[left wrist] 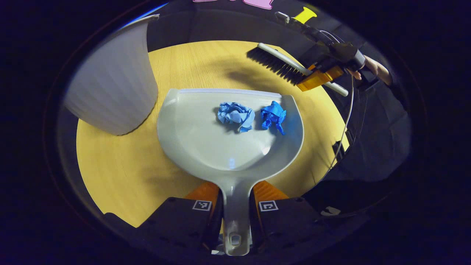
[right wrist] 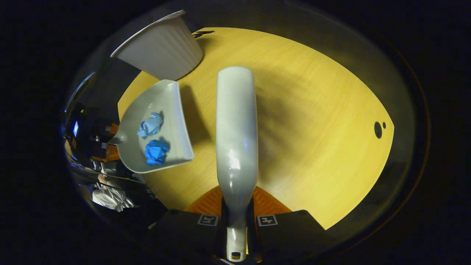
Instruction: Pick up the small broom and dustpan from the desktop, sweep the trash into the dustpan with the broom, and then empty the trash into the garbage bin.
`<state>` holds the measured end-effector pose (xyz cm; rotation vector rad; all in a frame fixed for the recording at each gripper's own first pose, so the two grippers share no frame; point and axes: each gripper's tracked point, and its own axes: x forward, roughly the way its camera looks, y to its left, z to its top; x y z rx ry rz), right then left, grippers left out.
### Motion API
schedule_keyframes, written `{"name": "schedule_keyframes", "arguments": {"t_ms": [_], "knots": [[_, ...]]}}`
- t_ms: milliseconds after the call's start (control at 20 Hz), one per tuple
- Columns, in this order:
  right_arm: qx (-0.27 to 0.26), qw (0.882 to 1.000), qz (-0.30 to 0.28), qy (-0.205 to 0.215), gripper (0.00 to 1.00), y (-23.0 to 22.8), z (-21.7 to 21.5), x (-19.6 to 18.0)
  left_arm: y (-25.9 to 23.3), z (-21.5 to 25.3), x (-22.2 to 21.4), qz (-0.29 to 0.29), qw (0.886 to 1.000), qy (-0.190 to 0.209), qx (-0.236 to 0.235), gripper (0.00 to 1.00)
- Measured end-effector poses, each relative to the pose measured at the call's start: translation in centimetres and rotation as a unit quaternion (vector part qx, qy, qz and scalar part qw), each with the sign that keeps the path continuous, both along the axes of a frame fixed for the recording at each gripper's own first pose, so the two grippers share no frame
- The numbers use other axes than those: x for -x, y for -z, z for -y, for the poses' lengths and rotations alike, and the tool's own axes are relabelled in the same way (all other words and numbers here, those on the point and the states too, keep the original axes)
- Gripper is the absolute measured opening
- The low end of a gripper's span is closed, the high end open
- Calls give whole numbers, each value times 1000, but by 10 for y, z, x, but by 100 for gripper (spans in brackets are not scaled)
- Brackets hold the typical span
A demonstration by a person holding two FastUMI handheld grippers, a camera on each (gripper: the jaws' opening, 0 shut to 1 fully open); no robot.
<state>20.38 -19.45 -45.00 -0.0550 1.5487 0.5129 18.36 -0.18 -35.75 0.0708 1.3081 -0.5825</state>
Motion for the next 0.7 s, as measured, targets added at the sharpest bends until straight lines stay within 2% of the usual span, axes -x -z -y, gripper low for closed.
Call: {"name": "schedule_keyframes", "arguments": {"t_ms": [100,150,250,500,700], "knots": [[-6,1000,1,29,19,23,18,5,-8,-5,-3,17,1000,8,5,30],[-8,999,3,37,24,30,26,12,-10,-9,-7,36,999,19,5,30],[-19,998,6,55,24,35,37,36,0,-11,-11,67,997,23,6,30],[-45,996,9,82,20,62,63,64,16,0,3,113,992,-41,47,30],[-48,995,20,82,24,62,63,65,18,3,1,162,984,-68,9,30]]}}
